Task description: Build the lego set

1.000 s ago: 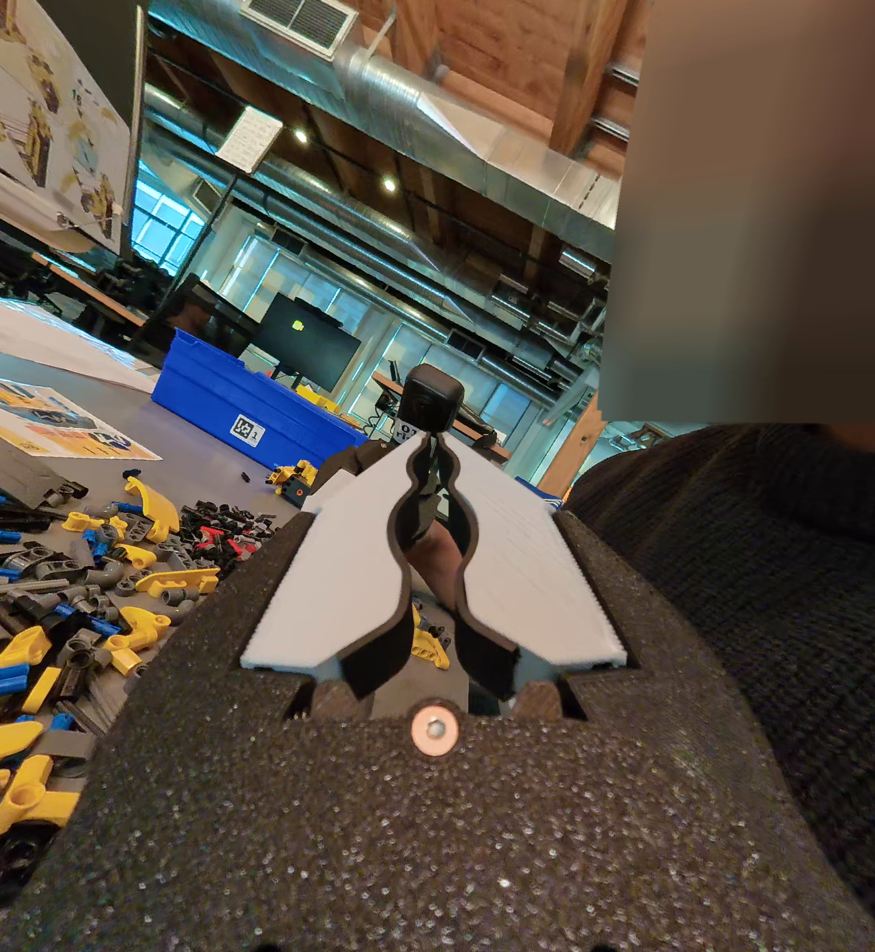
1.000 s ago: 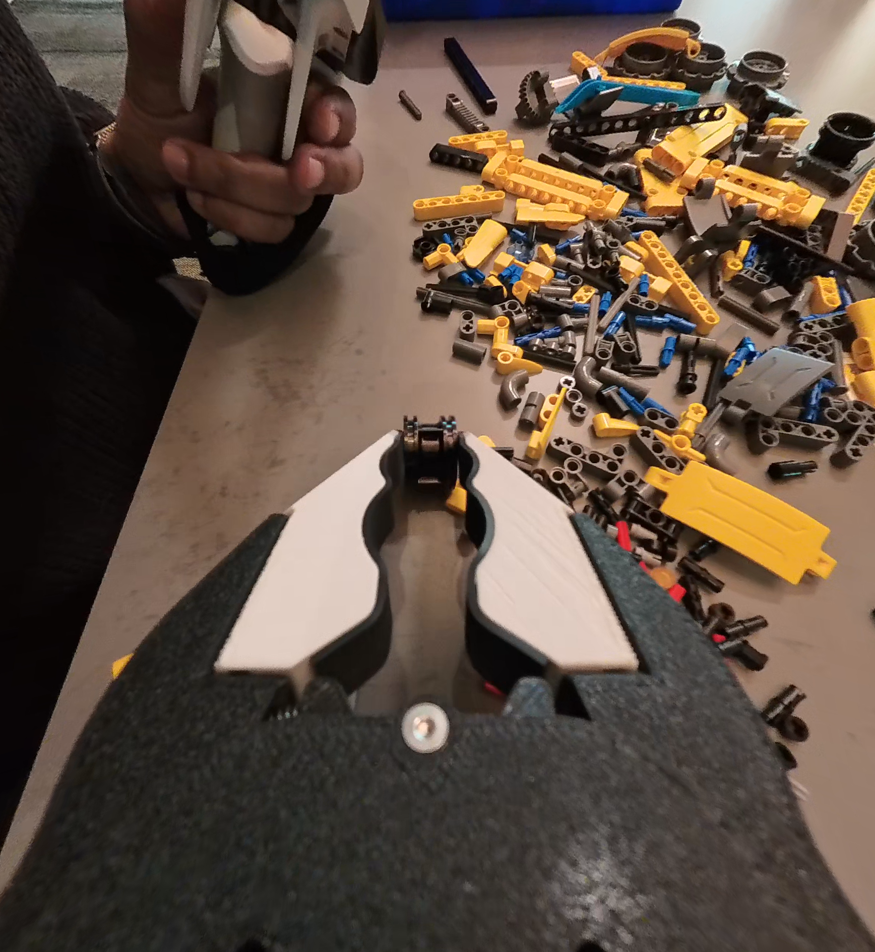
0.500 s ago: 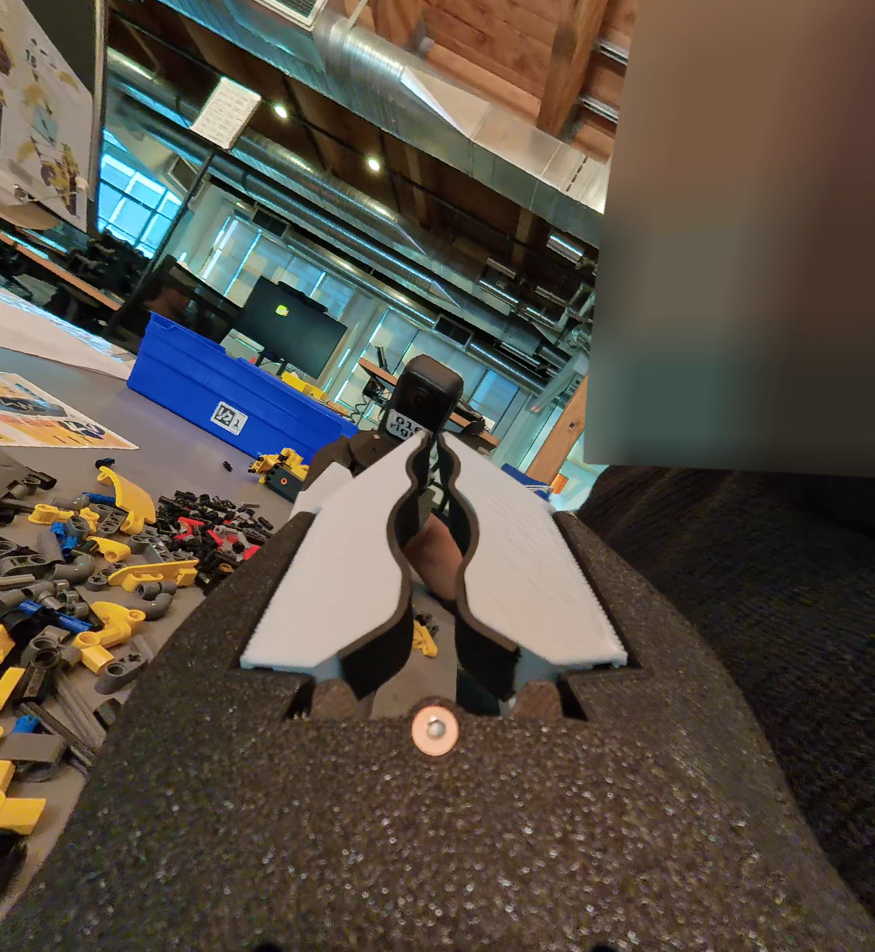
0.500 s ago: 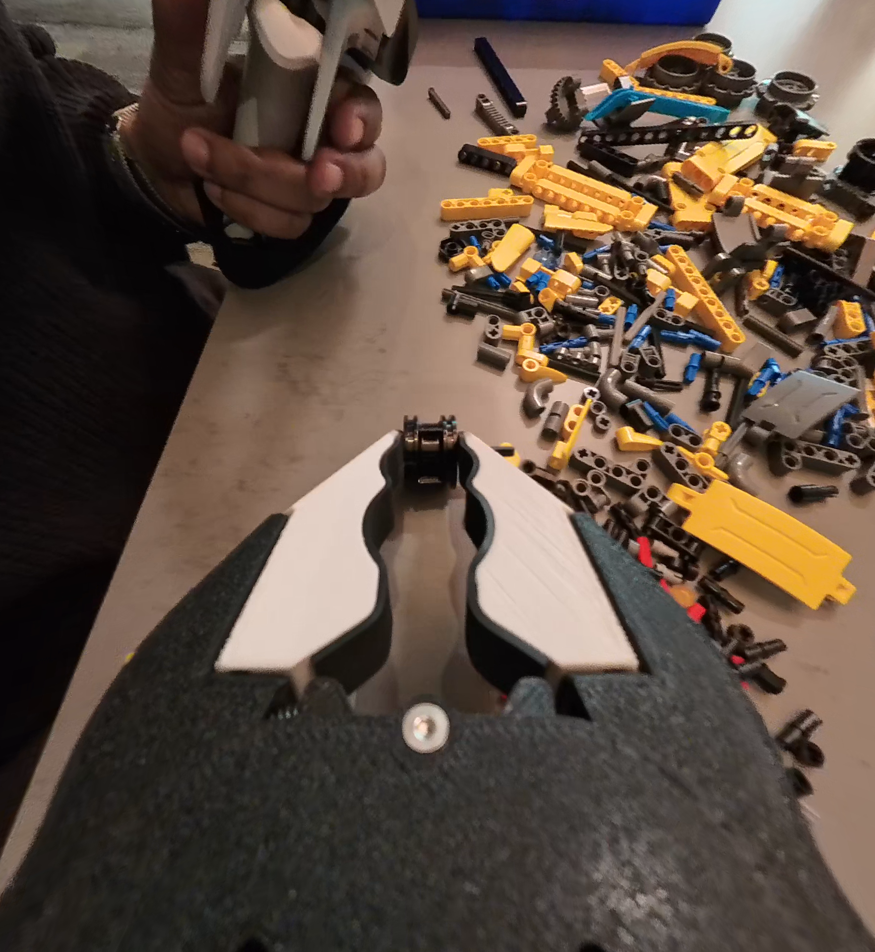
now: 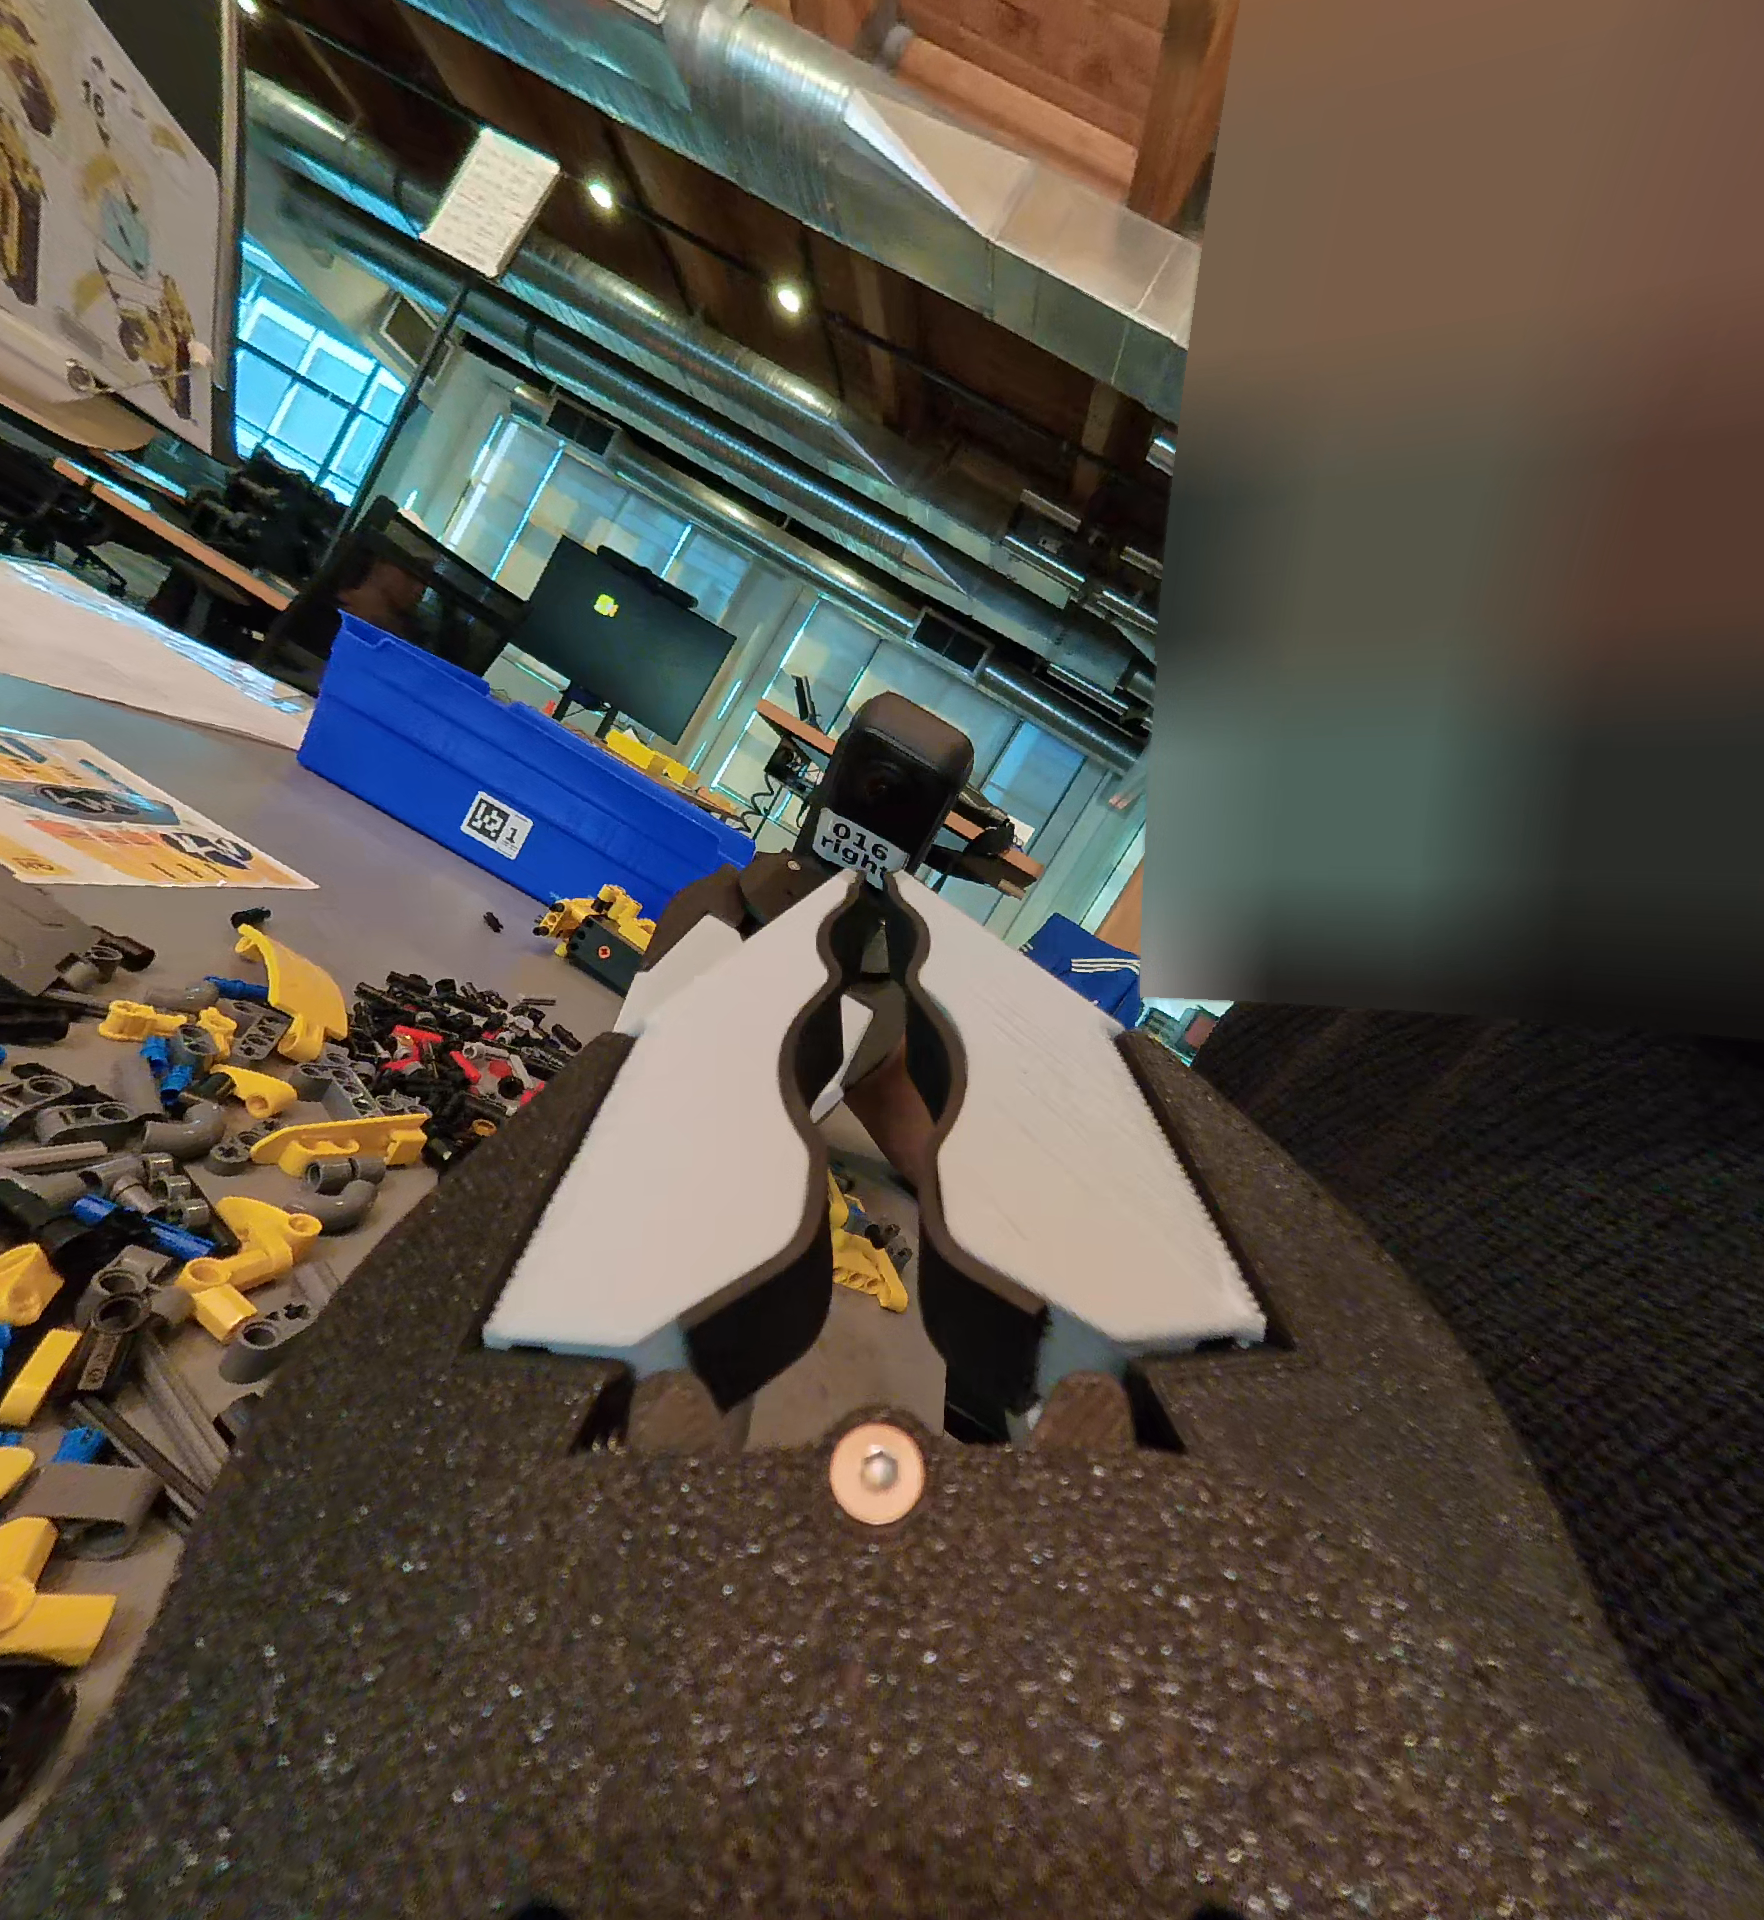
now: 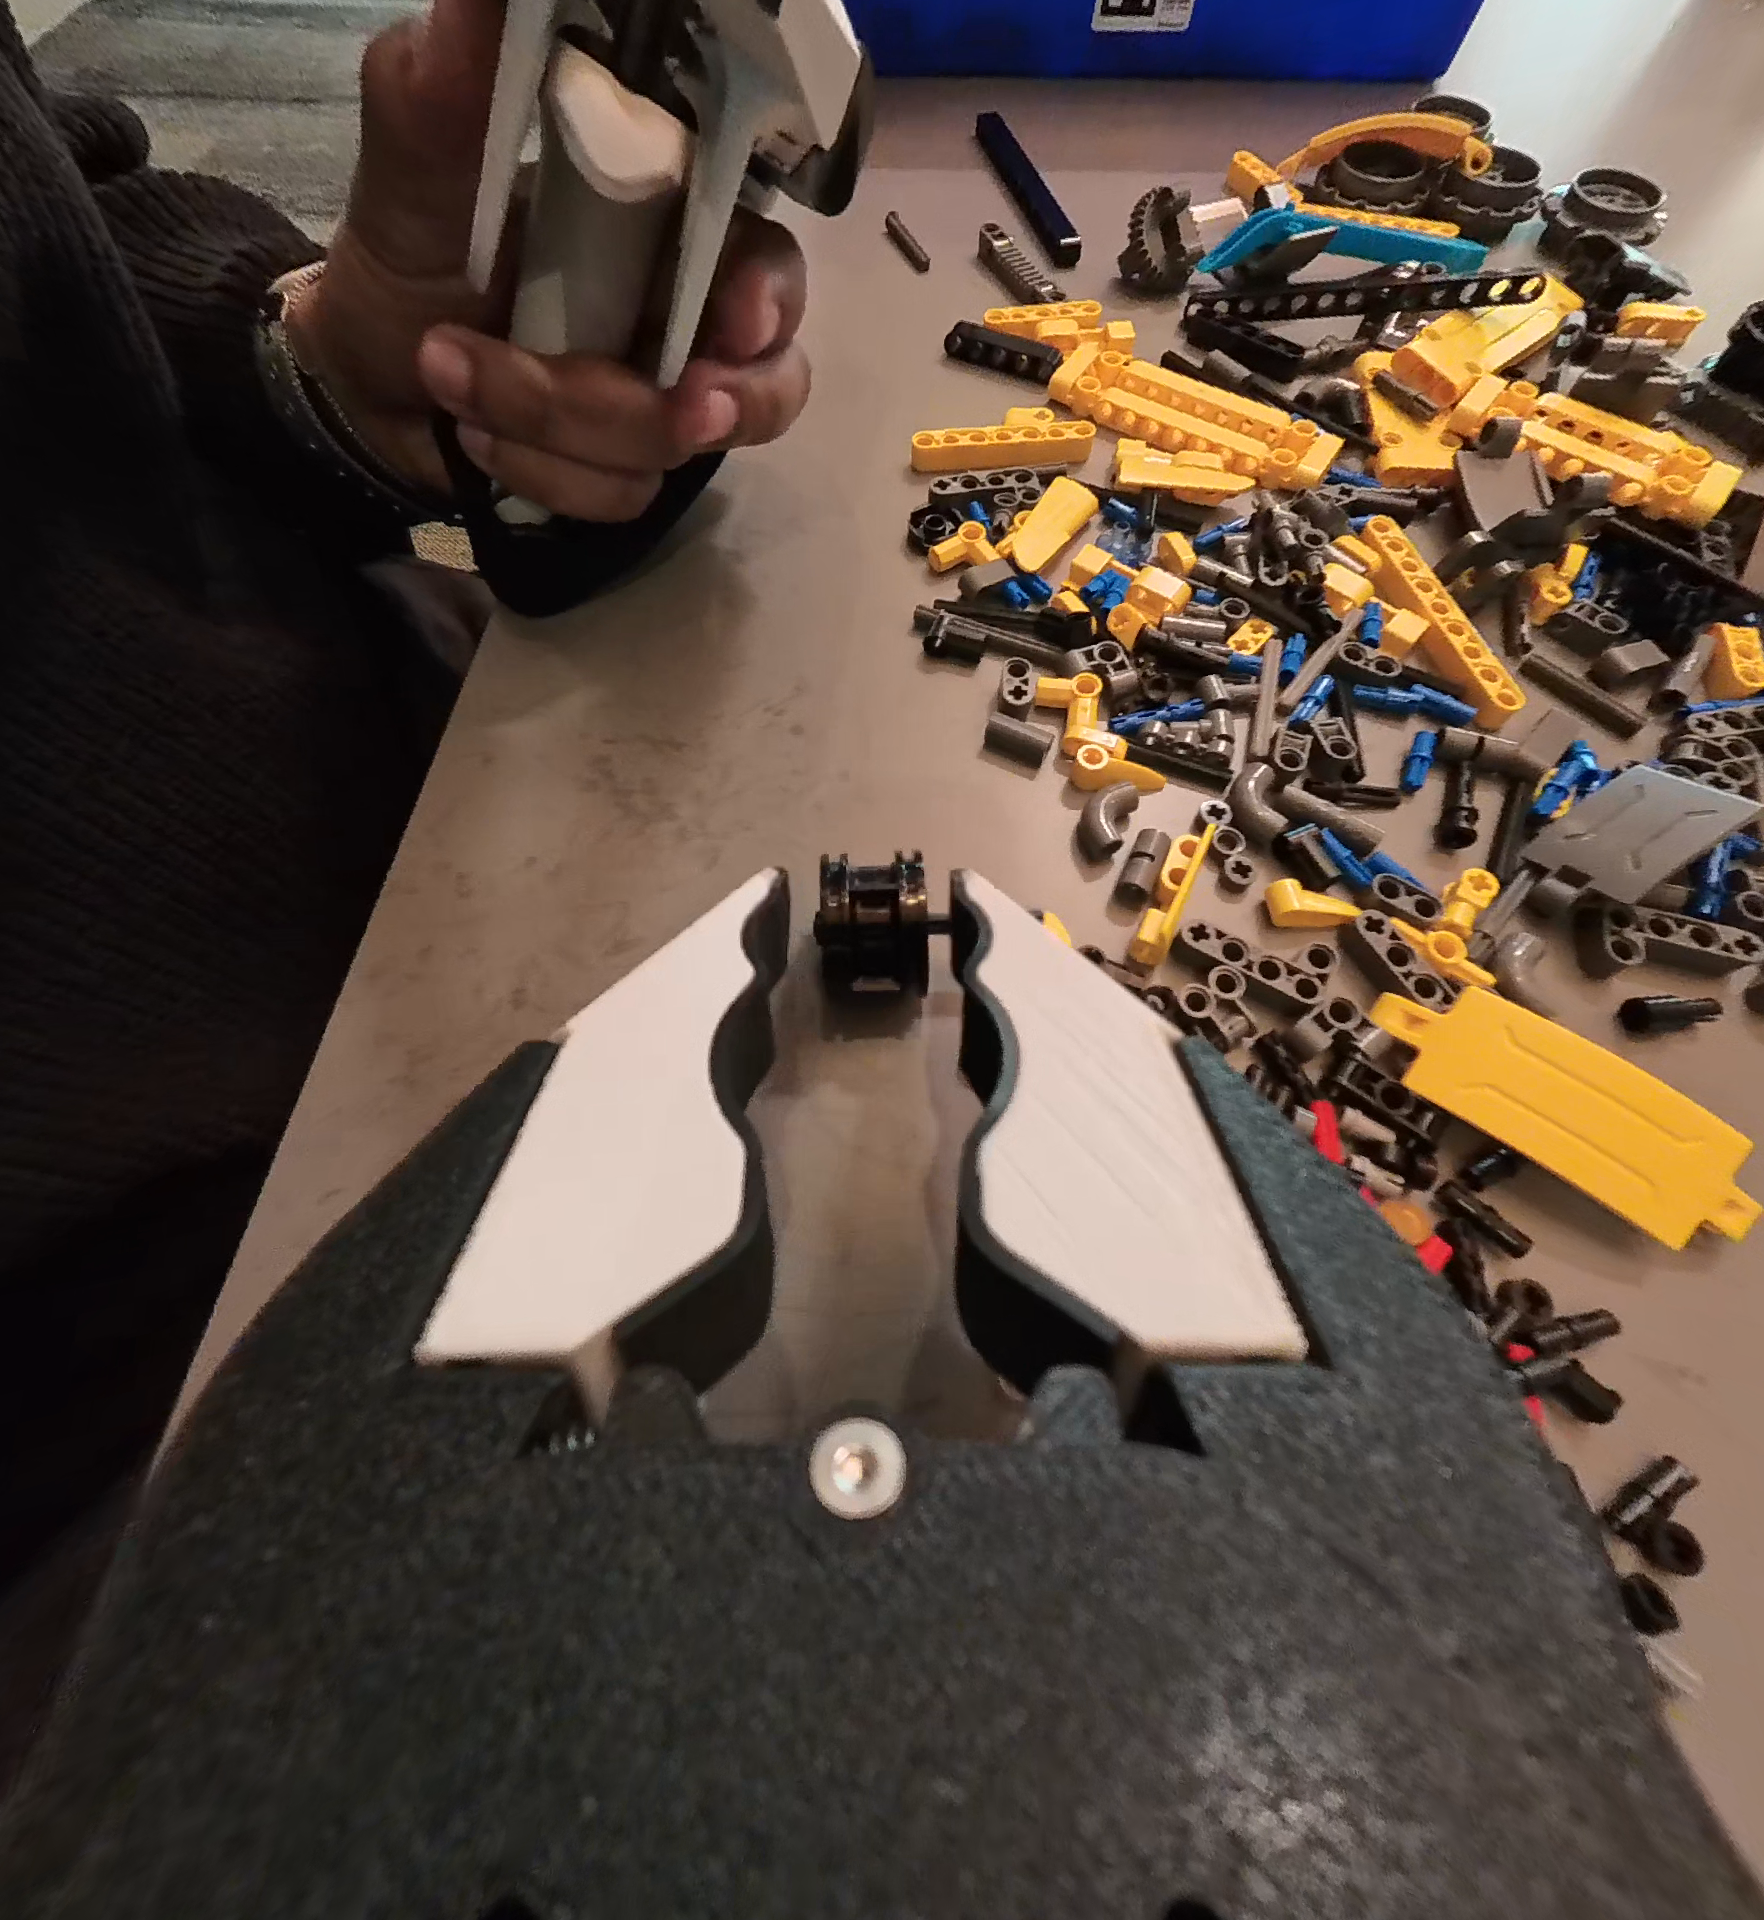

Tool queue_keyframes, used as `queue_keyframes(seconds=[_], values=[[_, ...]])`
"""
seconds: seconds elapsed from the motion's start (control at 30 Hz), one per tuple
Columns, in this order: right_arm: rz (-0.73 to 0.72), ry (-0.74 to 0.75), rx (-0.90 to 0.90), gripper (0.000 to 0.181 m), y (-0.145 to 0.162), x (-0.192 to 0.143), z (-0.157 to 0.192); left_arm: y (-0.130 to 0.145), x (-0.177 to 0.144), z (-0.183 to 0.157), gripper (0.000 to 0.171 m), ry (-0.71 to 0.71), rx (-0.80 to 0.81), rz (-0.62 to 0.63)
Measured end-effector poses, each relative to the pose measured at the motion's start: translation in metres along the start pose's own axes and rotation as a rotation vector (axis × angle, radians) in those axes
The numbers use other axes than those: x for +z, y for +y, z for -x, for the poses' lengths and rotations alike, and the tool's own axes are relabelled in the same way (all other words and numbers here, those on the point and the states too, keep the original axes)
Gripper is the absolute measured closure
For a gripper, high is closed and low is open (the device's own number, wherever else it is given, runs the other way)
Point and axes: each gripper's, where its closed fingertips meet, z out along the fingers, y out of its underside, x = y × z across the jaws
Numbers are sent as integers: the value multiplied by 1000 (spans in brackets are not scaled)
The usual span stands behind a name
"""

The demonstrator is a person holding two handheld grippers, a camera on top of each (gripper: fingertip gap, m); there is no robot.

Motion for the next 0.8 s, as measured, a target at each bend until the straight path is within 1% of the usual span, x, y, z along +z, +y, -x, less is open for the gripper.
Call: queue_keyframes(seconds=[0.13, 0.2, 0.23, 0.27, 0.3, 0.33, 0.37, 0.4, 0.47, 0.5, 0.53, 0.57, 0.6, 0.63, 0.67, 0.7, 0.73, 0.77, 0.8], values=[[-23, 9, 4, 148, -4, -4, -2, -5, -3, 2, 166, -39, 42, -30], [-50, 13, 7, 147, -9, -8, -2, -9, -7, 8, 160, -94, 43, -50], [-72, 16, 7, 147, -13, -11, -3, -10, -8, 13, 159, -128, 27, -35], [-98, 19, 9, 147, -16, -15, -5, -8, -8, 21, 159, -189, 15, 27], [-125, 22, 15, 147, -20, -19, -6, -2, -8, 33, 159, -274, 23, 145], [-155, 21, 27, 147, -24, -23, -8, -1, -8, 41, 159, -333, 68, 269], [-186, 15, 44, 147, -28, -27, -9, -8, -9, 46, 159, -372, 145, 360], [-216, 6, 62, 147, -32, -31, -10, -24, -11, 52, 159, -421, 235, 397], [-270, -10, 86, 148, -40, -36, -10, -73, -11, 66, 159, -502, 403, 370], [-290, -13, 89, 147, -43, -38, -9, -96, -11, 78, 160, -541, 476, 359], [-302, -9, 88, 148, -45, -40, -10, -113, -12, 93, 160, -582, 542, 375], [-306, 4, 85, 148, -45, -41, -11, -123, -13, 114, 160, -621, 589, 428], [-301, 22, 83, 148, -44, -41, -14, -124, -18, 139, 159, -665, 605, 515], [-292, 41, 84, 148, -43, -40, -17, -118, -25, 166, 159, -704, 569, 625], [-283, 57, 88, 148, -41, -40, -20, -107, -30, 187, 156, -707, 485, 716], [-276, 69, 91, 148, -39, -40, -22, -97, -30, 200, 150, -674, 383, 742], [-273, 78, 94, 148, -38, -40, -24, -87, -25, 203, 148, -598, 282, 735], [-272, 85, 96, 148, -38, -39, -25, -81, -21, 203, 148, -534, 216, 714], [-270, 89, 98, 148, -37, -39, -26, -78, -25, 208, 148, -542, 215, 713]])
